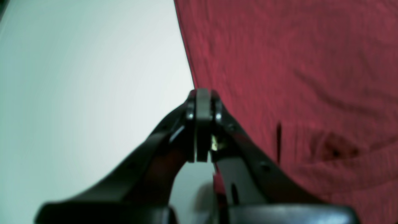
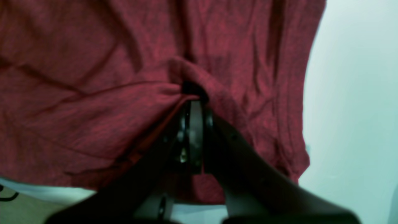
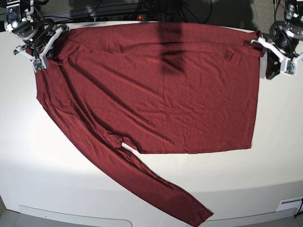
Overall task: Fold the T-shirt properly
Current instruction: 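Open both grippers and release the shirt edge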
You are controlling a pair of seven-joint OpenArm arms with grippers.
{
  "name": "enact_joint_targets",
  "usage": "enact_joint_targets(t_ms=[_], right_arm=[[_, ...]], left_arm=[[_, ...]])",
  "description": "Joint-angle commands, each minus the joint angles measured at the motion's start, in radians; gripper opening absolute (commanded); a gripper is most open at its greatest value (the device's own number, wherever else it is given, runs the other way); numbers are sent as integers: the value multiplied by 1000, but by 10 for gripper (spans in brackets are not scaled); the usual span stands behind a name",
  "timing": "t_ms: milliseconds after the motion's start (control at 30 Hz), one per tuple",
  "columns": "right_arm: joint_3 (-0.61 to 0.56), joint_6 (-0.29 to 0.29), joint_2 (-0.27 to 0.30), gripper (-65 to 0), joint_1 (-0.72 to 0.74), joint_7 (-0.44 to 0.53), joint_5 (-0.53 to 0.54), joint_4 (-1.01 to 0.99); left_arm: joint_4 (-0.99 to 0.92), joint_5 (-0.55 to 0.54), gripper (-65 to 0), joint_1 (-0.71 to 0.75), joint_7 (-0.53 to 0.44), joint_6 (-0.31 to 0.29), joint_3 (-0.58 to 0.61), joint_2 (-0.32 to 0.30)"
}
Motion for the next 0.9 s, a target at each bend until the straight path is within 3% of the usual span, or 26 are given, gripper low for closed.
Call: enact_joint_targets(t_ms=[0,67,167,267,367,467,567,800,867], right_arm=[[9,17,23,-650,-4,13,5,16],[9,46,31,-643,-4,13,6,16],[9,60,30,-512,-3,13,9,16],[9,64,33,-450,-4,6,64,17],[9,107,33,-439,-4,-56,122,25],[9,172,33,-439,-4,-178,169,50],[18,190,33,-439,-4,-274,186,77],[198,191,33,-439,-8,-239,192,132],[264,191,33,-439,-5,-217,245,139]], left_arm=[[16,-8,-650,-7,-27,4,-8,-12],[16,-19,-592,-27,-27,4,-8,-12],[16,-64,-494,-53,-22,4,-8,-12],[16,-106,-482,-81,12,4,-8,-12],[15,-113,-482,-106,64,4,-8,-12],[14,-113,-482,-117,80,4,-8,-12],[13,-113,-482,-116,81,4,-8,-12],[13,-113,-482,-116,82,4,-8,-12],[13,-113,-482,-116,81,4,-8,-12]])
